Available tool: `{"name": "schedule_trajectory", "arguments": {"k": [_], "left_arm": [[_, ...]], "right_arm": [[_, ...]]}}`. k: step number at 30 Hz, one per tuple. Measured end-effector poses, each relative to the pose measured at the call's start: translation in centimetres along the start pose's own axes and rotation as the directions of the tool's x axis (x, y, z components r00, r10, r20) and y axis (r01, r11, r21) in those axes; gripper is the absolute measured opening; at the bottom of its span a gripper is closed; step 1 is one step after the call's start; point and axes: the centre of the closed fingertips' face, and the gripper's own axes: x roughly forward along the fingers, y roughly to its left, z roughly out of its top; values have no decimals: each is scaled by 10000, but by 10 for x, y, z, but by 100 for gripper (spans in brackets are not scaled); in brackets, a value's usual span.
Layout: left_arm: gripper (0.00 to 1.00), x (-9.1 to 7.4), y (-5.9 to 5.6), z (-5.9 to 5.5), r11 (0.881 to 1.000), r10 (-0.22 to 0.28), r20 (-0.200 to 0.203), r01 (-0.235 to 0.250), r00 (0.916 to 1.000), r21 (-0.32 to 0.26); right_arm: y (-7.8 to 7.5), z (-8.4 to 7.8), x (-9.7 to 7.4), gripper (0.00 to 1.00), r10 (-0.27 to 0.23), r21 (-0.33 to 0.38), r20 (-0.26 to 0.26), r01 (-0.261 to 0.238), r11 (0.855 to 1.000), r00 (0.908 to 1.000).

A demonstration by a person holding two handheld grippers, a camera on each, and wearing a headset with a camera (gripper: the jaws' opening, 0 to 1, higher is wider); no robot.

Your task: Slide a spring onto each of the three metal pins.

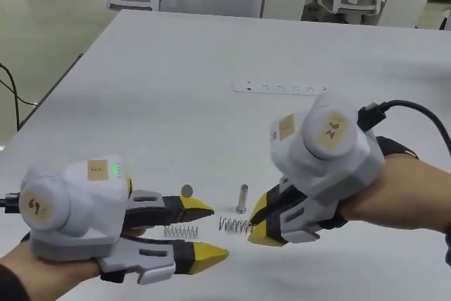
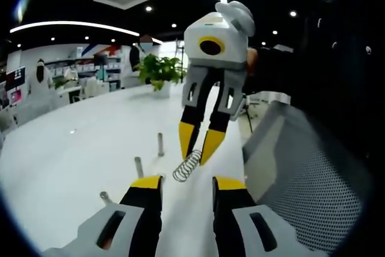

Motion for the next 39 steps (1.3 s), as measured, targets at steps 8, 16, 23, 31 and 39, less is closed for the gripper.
{"name": "schedule_trajectory", "arguments": {"k": [8,16,23,31,39], "left_arm": [[20,5,-5,2,9996,-232,39,232,9997,142],[10,6,-9,0,9986,-409,-70,411,9991,328],[5,6,-11,0,9975,-526,-66,528,9986,462],[3,7,-15,-1,9965,-784,-78,786,9969,280],[2,6,-15,0,9964,-811,-44,812,9967,239]], "right_arm": [[7,5,0,7,218,-468,-30,-219,9987,9998],[10,4,1,7,337,-821,-161,-349,9960,9993],[14,1,0,7,454,-930,-250,-476,9945,9987],[13,0,0,8,455,-926,-282,-479,9946,9986],[13,0,0,8,490,-832,-147,-500,9953,9987]]}}
